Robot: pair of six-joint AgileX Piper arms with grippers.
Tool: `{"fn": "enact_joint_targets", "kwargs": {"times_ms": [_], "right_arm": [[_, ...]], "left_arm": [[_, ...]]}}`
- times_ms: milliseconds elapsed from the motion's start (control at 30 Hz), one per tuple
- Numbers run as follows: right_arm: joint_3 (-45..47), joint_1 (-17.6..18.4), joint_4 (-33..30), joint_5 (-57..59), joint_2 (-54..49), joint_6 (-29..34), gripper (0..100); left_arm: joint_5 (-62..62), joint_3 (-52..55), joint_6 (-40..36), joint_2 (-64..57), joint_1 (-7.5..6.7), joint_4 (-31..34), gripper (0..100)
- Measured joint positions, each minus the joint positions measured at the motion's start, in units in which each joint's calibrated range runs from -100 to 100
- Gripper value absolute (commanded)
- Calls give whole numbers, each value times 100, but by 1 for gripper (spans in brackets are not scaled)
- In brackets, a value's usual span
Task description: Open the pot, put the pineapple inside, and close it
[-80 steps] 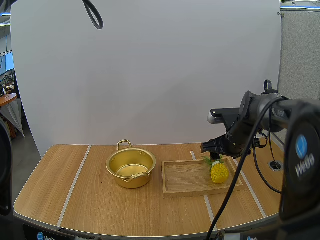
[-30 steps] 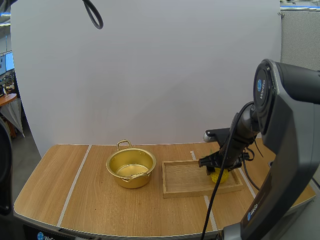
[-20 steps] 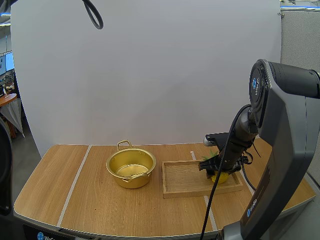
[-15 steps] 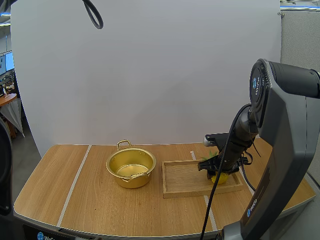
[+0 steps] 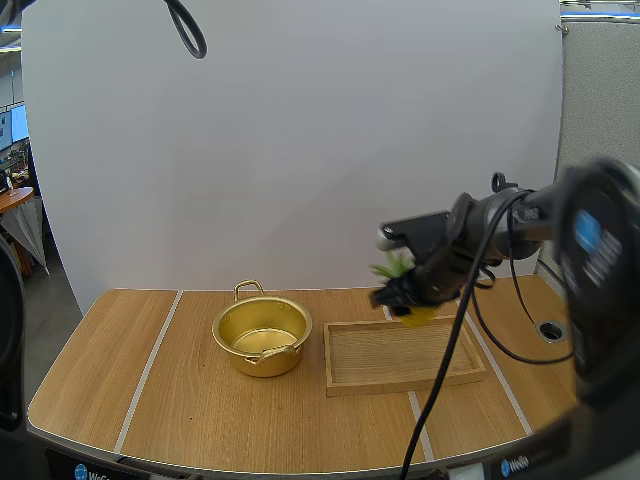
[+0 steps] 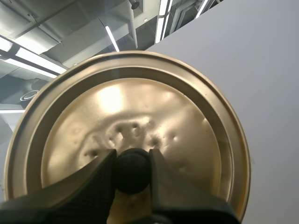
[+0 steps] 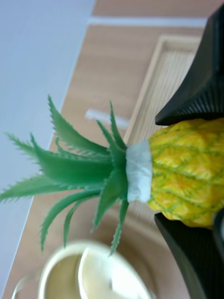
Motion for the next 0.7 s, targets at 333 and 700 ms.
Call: {"fn": "enact_joint_targets", "kwargs": {"times_ms": [333,700], "right_arm": [[-1149,1151,68,1054,23,562,0],[-1887,1704,82,1126,1551,860,0]], "left_arm": [[0,0,0,0,0,0,0],[0,0,0,0,0,0,0]]}}
